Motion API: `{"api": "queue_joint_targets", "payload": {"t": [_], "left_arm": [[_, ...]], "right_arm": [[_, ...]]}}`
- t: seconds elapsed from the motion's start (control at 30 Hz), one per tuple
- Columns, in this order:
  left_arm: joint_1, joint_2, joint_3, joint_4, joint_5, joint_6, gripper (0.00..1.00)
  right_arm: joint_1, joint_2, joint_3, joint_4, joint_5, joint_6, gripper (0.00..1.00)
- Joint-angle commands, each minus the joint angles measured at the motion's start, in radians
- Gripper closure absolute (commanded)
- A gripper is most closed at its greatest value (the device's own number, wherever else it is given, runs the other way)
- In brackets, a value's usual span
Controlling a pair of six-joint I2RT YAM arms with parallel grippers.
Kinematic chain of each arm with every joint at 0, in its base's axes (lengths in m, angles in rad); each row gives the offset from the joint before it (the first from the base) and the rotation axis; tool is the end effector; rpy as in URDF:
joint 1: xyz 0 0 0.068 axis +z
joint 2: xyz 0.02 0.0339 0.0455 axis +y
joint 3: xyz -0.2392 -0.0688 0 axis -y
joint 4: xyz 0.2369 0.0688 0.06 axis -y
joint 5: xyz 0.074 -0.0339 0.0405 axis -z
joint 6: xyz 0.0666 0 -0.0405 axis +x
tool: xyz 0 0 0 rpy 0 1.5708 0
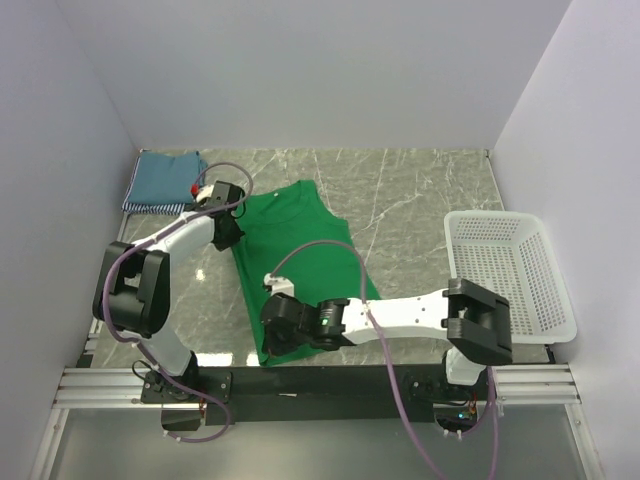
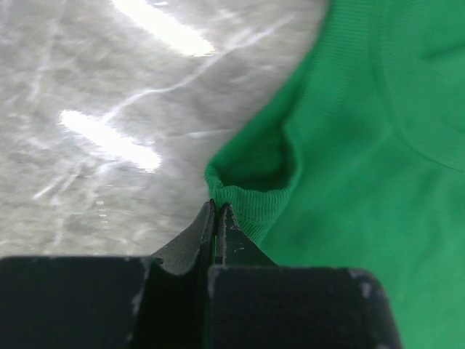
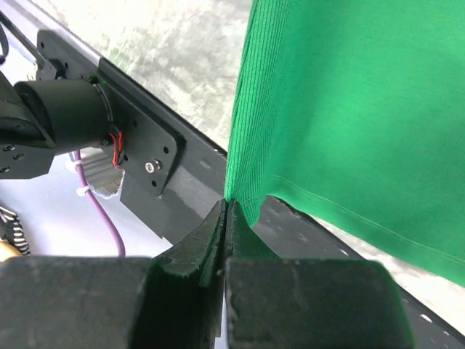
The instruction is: Fold and stack the tank tops
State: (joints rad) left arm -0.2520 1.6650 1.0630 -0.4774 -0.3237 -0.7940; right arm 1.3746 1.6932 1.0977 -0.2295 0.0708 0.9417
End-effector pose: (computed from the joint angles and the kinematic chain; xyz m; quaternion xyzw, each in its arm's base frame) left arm 0.3311 -0.0634 0.1460 -0.2940 0.9119 0.0155 0.2860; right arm 0.0776 0.3662 0.1645 -0.1873 0.9117 0.3203 0.1762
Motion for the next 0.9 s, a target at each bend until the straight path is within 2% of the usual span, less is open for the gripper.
{"api": "queue_joint_targets", "payload": {"t": [0.0,0.43,0.87], "left_arm": [[-0.032,-0.011,0.071,0.022,0.018,0.009,0.99],[-0.142,0.099,0.227,0.003,0.014,-0.024,0.99],[-0.231,0.236,0.353,-0.013,0.009,-0.04,0.99]], "right_arm": [[-0.015,-0.067,-0.057,0.035,0.029,0.016,1.0],[-0.071,-0.228,-0.248,0.036,0.104,0.063,1.0],[-0.098,-0.306,-0.383,0.042,0.139,0.094,1.0]]}}
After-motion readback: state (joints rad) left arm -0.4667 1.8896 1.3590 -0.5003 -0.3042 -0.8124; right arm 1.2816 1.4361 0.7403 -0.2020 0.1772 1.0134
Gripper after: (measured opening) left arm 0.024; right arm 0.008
